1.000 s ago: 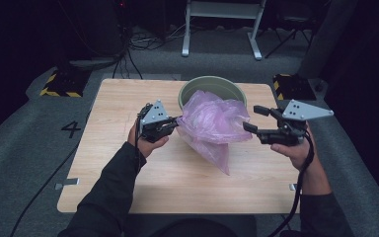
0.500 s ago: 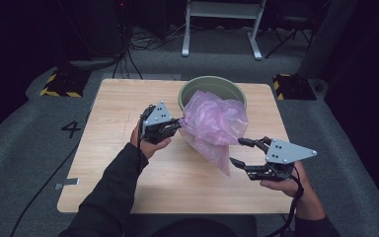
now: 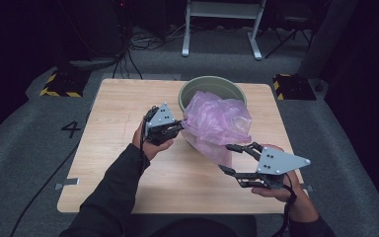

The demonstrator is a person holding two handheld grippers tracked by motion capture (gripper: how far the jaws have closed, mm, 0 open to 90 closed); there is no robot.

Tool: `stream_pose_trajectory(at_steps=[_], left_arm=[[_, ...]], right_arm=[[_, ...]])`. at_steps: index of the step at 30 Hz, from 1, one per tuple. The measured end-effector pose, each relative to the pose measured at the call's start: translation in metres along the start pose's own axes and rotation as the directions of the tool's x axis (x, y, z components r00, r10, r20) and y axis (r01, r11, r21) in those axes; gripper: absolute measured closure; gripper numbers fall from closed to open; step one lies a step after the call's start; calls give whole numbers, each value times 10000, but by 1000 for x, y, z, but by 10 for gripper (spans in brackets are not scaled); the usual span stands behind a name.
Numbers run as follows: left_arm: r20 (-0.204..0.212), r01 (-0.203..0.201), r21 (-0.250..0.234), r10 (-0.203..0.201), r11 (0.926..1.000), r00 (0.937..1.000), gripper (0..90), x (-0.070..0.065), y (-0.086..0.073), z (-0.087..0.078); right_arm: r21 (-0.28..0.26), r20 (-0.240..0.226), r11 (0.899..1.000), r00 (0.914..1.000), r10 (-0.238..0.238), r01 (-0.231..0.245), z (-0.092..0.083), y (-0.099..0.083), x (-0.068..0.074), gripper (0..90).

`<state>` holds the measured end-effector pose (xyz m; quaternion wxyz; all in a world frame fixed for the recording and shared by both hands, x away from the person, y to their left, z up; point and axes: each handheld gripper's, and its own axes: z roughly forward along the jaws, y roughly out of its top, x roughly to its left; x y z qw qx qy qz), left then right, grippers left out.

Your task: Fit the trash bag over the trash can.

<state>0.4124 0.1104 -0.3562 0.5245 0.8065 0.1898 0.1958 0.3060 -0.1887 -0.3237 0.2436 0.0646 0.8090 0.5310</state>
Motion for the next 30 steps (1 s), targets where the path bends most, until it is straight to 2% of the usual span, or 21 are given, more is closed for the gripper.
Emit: stream_pose_trajectory(at_steps=[3,7,9,10,11,12,14,17,19,22,25,27,30], left_arm=[[26,-28,-39,28,10000,10000,897,0,1,0],[39,53,-133,-53,9999,10000,897,2,1,-2],[-38,36,-170,-37,9998,10000,897,4,0,-4],[-54,67,-221,-69,9997,10000,897,5,0,-5],[-52,100,-255,-102,9996,9999,898,6,-1,-7],[-98,146,-305,-149,9994,9998,897,7,-1,-8],[-168,196,-319,-202,9993,9997,898,10,-2,-11],[-252,292,-417,-303,9987,9992,897,14,-3,-15],[-310,327,-488,-342,9983,9989,897,15,-3,-16],[-387,361,-431,-378,9984,9985,897,18,-4,-16],[-440,457,-461,-478,9979,9979,897,23,-4,-17],[-491,521,-506,-546,9974,9973,897,26,-4,-17],[-589,544,-471,-572,9974,9966,897,30,-4,-17]], right_arm=[[355,684,9994,9976,-67,43,15,-1,-5,394],[820,1503,9966,9884,-206,83,31,-5,-15,379],[1270,1884,9917,9812,-430,191,35,-8,-19,502],[1552,2222,9873,9727,-676,332,35,-9,-21,551],[1695,2333,9848,9693,-773,377,33,-10,-23,630],[1732,2226,9844,9724,-704,316,30,-11,-26,686],[1878,2287,9818,9709,-709,274,25,-14,-30,771],[2065,2435,9784,9685,-520,6,20,-19,-39,829],[2078,2639,9781,9634,-474,-88,16,-22,-45,853],[1821,2879,9818,9577,-16,-531,9,-28,-56,890],[1717,3378,9814,9409,235,-862,1,-35,-67,900],[1526,3473,9807,9357,623,-1219,-3,-40,-76,900],[1415,3713,9746,9219,1101,-1734,-7,-48,-88,900]])
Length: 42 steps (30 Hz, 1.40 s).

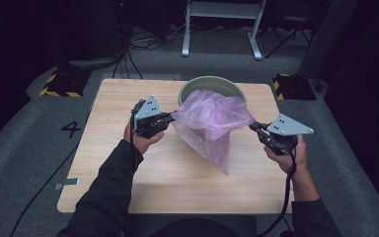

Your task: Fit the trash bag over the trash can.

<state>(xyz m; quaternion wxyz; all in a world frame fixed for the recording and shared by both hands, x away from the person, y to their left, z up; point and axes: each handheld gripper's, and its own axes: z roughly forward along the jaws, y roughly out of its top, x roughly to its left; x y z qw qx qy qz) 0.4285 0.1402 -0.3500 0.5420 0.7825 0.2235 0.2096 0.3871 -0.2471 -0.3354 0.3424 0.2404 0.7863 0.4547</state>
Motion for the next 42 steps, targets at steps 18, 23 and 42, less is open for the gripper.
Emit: stream_pose_trajectory(at_steps=[18,23,42], left_arm=[[106,-60,-13,60,10000,9999,897,-9,-4,1],[78,9,-10,-9,10000,10000,897,-8,-6,2],[645,-112,100,105,9999,9979,897,-23,-8,13]], right_arm=[[-1269,-944,9891,9935,633,-751,-39,-20,26,532],[-1950,-1562,9791,9874,270,-576,-59,-8,35,495],[-479,-1985,9987,9801,62,-160,34,21,109,323]])
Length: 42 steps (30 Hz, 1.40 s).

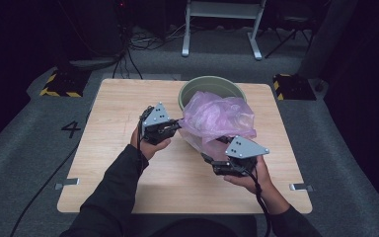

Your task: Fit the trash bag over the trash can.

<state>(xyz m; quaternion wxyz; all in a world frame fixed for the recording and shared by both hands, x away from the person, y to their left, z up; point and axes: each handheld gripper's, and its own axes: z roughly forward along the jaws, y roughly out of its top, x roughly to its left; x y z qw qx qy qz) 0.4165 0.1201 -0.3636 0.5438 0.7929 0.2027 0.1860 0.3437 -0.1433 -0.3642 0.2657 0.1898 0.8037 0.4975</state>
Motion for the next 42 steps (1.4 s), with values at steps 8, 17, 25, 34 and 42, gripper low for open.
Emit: stream_pose_trajectory(at_steps=[8,17,25,34,42], left_arm=[[101,-75,-37,75,10000,9999,897,-2,-2,0],[-491,429,-343,-446,9985,9978,897,19,-3,-12],[-867,786,-411,-819,9961,9929,897,35,-4,-15],[-1344,1284,-245,-1305,9914,9823,897,57,-11,-12],[-1499,2108,157,-2062,9774,9670,886,80,-27,-4]], right_arm=[[-149,1469,9999,9891,-55,78,10,3,-5,754],[-468,1467,9958,9855,853,-792,-11,-11,-37,900],[-690,2664,9817,9450,1897,-1777,-40,-29,-83,900],[-329,3430,9545,8937,2892,-2963,-34,-44,-141,900],[201,3376,9256,8740,3496,-3780,-9,-54,-178,900]])
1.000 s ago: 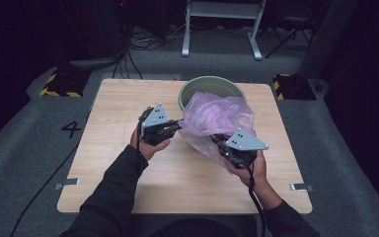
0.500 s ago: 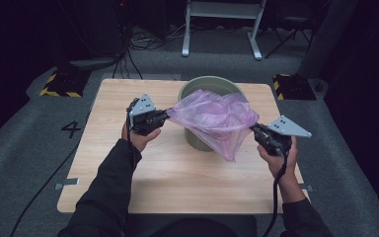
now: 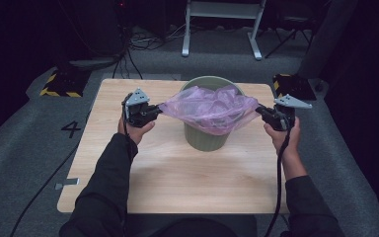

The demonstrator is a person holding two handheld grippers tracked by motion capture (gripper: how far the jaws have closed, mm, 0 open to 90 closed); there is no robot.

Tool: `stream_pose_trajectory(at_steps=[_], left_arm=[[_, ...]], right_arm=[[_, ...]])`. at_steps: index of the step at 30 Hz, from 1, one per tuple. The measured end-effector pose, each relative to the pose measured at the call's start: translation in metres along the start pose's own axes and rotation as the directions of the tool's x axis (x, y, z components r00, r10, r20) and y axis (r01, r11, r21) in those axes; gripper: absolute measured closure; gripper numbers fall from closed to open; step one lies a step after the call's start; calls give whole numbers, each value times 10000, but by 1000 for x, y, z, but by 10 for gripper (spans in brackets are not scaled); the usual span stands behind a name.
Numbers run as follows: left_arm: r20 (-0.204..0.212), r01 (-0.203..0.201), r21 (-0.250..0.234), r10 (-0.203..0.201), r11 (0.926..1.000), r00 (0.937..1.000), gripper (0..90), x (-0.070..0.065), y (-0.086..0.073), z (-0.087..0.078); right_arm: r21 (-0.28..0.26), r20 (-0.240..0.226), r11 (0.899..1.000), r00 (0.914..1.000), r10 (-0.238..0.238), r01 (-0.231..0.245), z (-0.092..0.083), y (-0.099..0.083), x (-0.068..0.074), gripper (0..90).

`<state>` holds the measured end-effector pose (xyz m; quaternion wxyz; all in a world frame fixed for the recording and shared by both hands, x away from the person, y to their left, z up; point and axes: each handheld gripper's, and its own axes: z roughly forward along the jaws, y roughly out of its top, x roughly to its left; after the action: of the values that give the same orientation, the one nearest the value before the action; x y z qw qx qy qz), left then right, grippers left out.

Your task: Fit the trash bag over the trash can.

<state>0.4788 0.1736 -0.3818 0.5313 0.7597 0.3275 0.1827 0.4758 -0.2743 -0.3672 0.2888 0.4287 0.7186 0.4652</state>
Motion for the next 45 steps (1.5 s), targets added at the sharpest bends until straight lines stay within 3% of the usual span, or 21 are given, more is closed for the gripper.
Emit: stream_pose_trajectory(at_steps=[4,9,10,13,17,21,23,26,30,35,40,43,45], left_arm=[[-203,6,461,4,9989,9998,880,5,-5,11],[-378,330,670,-305,9972,9988,861,12,-13,21],[-498,317,608,-287,9976,9983,823,13,-14,20],[-505,322,141,-315,9994,9982,568,10,-15,13],[-639,-233,-462,203,9987,9978,325,1,-16,-10],[-249,-750,-708,734,9947,9970,237,-8,-18,-31],[-198,-1031,-675,1020,9924,9946,199,-13,-19,-38],[284,-1287,-739,1311,9889,9910,159,-20,-20,-44],[274,-1463,-808,1489,9859,9885,156,-30,-17,-46],[304,-1921,-1311,1976,9726,9798,180,-43,-7,-50],[-147,-2130,-1745,2138,9613,9768,218,-46,8,-51],[-476,-2103,-1878,2050,9594,9776,327,-43,16,-47],[-386,-1880,-1961,1840,9624,9822,436,-37,21,-43]], right_arm=[[230,-96,9997,9999,122,-120,14,0,-7,899],[652,-301,9972,9988,396,-376,31,-6,-14,895],[696,-310,9968,9986,417,-394,33,-7,-15,885],[531,-407,9978,9983,414,-392,29,-8,-16,817],[51,-501,9997,9985,220,-218,14,-8,-15,644],[-613,-839,9977,9958,-356,305,-6,-5,-12,475],[-869,-915,9938,9928,-767,688,-14,-2,-9,425],[-1097,-1125,9882,9865,-1188,1065,-19,5,-3,376],[-1203,-1215,9835,9813,-1495,1350,-16,13,1,382],[-1387,-1337,9781,9756,-1740,1554,-9,23,4,490],[-1401,-1091,9727,9735,-2008,1850,-3,34,8,582],[-1401,-1110,9693,9696,-2180,2019,0,40,9,674],[-1451,-1056,9674,9689,-2236,2075,3,45,7,744]])
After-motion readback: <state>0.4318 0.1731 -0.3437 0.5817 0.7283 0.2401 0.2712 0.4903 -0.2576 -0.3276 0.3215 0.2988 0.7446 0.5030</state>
